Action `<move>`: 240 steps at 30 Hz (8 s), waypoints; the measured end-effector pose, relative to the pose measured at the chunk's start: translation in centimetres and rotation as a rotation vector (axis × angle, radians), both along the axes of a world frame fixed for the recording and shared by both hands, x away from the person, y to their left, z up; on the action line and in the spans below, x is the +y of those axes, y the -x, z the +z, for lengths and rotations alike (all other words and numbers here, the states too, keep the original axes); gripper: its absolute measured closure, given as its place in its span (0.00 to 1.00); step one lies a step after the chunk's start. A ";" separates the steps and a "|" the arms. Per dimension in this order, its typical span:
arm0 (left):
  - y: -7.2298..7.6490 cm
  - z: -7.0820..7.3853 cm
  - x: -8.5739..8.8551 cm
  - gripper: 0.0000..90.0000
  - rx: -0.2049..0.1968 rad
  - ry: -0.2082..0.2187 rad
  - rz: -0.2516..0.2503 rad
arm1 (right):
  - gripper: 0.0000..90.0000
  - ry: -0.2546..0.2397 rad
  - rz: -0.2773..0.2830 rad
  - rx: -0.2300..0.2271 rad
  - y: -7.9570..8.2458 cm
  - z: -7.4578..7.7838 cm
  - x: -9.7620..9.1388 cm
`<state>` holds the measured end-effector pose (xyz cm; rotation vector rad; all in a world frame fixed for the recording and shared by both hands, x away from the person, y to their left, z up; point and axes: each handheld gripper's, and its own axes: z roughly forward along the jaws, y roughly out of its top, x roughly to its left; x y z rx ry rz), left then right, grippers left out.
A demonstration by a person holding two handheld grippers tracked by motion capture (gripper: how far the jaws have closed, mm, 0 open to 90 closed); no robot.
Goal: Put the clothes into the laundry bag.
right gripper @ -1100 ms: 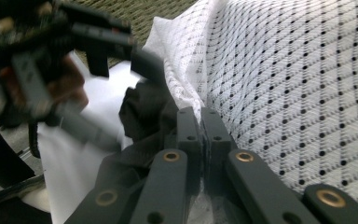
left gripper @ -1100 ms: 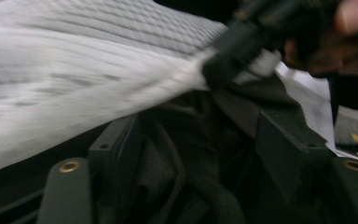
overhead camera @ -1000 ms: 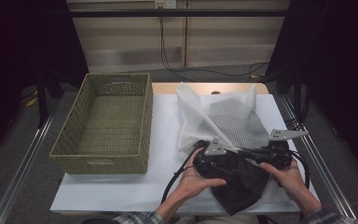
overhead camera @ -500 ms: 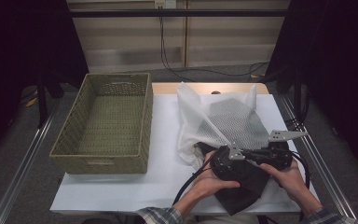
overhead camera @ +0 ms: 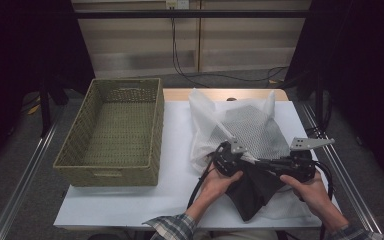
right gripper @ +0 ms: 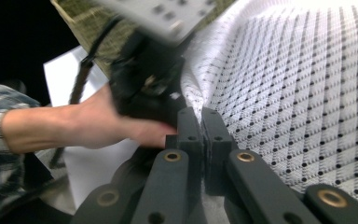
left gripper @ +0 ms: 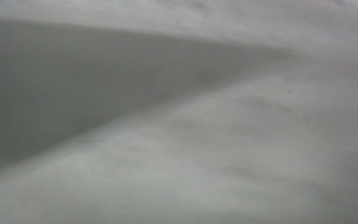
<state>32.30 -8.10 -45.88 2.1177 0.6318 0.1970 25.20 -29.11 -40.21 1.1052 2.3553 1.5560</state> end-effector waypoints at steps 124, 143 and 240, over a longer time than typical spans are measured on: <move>-4.5 -1.9 -2.1 0.83 -0.027 -0.068 0.020 | 0.99 -0.004 0.046 0.061 -0.6 -1.5 0.8; 2.0 0.6 4.7 0.28 -0.029 0.003 -0.123 | 0.99 0.024 0.005 0.084 -1.3 -2.6 0.4; -1.0 0.9 1.8 0.92 -0.030 -0.006 -0.153 | 0.99 -0.024 0.007 0.055 -1.5 -1.4 0.6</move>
